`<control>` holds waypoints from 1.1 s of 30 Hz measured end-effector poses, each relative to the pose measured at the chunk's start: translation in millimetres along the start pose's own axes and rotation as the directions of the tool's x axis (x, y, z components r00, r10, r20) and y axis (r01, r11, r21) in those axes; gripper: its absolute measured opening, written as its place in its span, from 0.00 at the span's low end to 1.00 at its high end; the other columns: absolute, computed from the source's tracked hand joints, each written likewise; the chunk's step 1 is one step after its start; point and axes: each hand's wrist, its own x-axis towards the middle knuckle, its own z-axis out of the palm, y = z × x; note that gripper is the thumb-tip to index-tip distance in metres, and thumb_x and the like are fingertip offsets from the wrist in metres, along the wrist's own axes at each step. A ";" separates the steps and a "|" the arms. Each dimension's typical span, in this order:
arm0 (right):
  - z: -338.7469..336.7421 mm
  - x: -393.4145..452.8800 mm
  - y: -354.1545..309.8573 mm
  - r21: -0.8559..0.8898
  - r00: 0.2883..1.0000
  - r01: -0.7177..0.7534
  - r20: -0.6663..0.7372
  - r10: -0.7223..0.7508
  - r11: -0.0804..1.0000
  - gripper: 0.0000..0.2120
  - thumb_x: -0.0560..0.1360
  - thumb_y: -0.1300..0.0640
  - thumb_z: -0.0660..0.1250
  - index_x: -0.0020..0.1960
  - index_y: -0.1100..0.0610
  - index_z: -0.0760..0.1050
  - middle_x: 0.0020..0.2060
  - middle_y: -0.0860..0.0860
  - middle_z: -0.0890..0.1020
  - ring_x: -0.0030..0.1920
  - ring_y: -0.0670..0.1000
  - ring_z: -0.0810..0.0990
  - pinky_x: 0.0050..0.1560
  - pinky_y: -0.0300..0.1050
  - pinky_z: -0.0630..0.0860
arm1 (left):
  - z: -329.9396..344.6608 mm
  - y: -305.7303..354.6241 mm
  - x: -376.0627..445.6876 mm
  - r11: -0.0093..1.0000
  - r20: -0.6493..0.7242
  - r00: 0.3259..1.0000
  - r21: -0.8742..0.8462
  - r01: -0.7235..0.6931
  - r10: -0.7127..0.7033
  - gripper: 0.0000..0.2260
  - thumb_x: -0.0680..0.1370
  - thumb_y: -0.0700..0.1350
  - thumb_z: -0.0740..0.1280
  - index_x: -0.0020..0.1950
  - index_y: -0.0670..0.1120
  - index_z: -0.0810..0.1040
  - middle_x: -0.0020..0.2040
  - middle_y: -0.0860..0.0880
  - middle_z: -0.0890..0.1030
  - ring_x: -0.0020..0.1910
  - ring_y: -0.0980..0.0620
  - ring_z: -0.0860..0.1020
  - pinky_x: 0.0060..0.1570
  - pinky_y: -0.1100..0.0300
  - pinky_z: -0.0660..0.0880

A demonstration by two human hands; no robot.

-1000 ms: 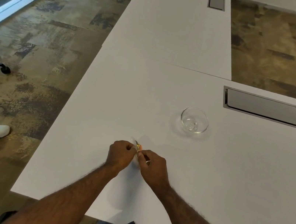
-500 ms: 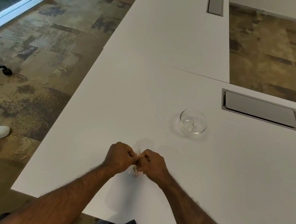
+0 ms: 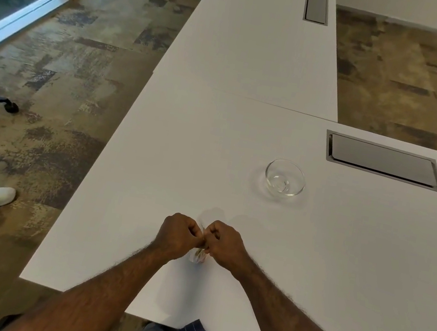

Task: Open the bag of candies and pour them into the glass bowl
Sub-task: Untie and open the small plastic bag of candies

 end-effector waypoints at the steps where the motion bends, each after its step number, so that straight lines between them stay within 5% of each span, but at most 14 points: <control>1: -0.1 -0.2 -0.4 0.003 1.000 -0.008 0.002 0.008 1.000 0.07 0.76 0.59 0.60 0.39 0.54 0.71 0.43 0.56 0.84 0.45 0.58 0.82 0.47 0.50 0.79 | -0.9 -0.7 0.0 1.000 0.019 1.000 -0.025 0.014 -0.014 0.08 0.65 0.41 0.78 0.29 0.46 0.81 0.26 0.53 0.80 0.25 0.59 0.75 0.30 0.64 0.74; 7: 1.8 -2.8 6.5 0.149 0.994 -0.099 0.063 0.090 0.984 0.07 0.76 0.59 0.58 0.45 0.60 0.74 0.40 0.56 0.84 0.37 0.50 0.81 0.44 0.47 0.81 | -8.2 -6.9 0.3 0.941 0.143 0.977 -0.277 0.193 -0.158 0.04 0.70 0.34 0.73 0.37 0.41 0.84 0.38 0.43 0.85 0.36 0.51 0.83 0.39 0.59 0.81; 12: 6.6 -5.3 8.5 0.288 0.990 -0.138 0.052 0.128 0.948 0.12 0.77 0.53 0.65 0.46 0.62 0.78 0.38 0.55 0.85 0.37 0.51 0.84 0.47 0.48 0.84 | -9.2 -9.8 -0.2 0.899 0.096 0.973 -0.373 0.231 -0.210 0.06 0.67 0.35 0.76 0.41 0.42 0.82 0.42 0.40 0.85 0.42 0.45 0.85 0.42 0.56 0.83; 15: 7.6 -6.5 7.4 0.239 0.992 -0.129 0.024 0.127 0.962 0.15 0.74 0.48 0.69 0.47 0.61 0.78 0.39 0.56 0.87 0.41 0.55 0.86 0.49 0.51 0.83 | -6.2 -8.0 -0.9 0.939 0.053 0.983 -0.292 0.181 -0.173 0.09 0.64 0.40 0.80 0.39 0.45 0.83 0.40 0.44 0.86 0.41 0.46 0.85 0.42 0.56 0.83; 21: 2.3 -4.5 4.1 0.052 0.999 -0.032 -0.017 0.033 0.998 0.08 0.75 0.59 0.63 0.44 0.60 0.80 0.40 0.56 0.86 0.42 0.55 0.85 0.50 0.53 0.82 | -4.7 -5.1 -2.0 0.942 0.081 0.979 -0.266 0.203 -0.188 0.12 0.61 0.40 0.82 0.39 0.44 0.82 0.41 0.44 0.86 0.42 0.47 0.84 0.40 0.58 0.81; 25: -0.5 -0.9 4.5 -0.094 0.999 0.048 -0.014 -0.050 0.994 0.09 0.78 0.59 0.61 0.42 0.60 0.76 0.41 0.55 0.84 0.41 0.54 0.81 0.43 0.47 0.78 | -4.8 -5.8 -4.5 0.838 0.168 0.955 -0.460 0.294 -0.243 0.10 0.66 0.35 0.78 0.45 0.42 0.83 0.44 0.43 0.86 0.44 0.47 0.84 0.38 0.61 0.79; 29: 0.4 0.4 7.1 -0.160 0.995 0.098 -0.018 -0.102 0.982 0.11 0.77 0.58 0.60 0.36 0.53 0.69 0.31 0.46 0.76 0.31 0.44 0.71 0.31 0.36 0.66 | -3.1 -2.4 -4.9 0.734 0.248 0.922 -0.558 0.386 -0.297 0.06 0.69 0.32 0.74 0.44 0.40 0.84 0.42 0.43 0.85 0.41 0.50 0.83 0.36 0.62 0.79; 33: 0.7 2.1 7.7 -0.138 0.996 0.084 -0.020 -0.087 0.987 0.08 0.77 0.57 0.60 0.39 0.55 0.71 0.39 0.56 0.83 0.35 0.49 0.76 0.35 0.41 0.70 | -3.6 0.6 -2.5 0.674 0.267 0.897 -0.592 0.441 -0.352 0.04 0.71 0.32 0.72 0.44 0.37 0.84 0.44 0.40 0.85 0.39 0.48 0.82 0.37 0.60 0.79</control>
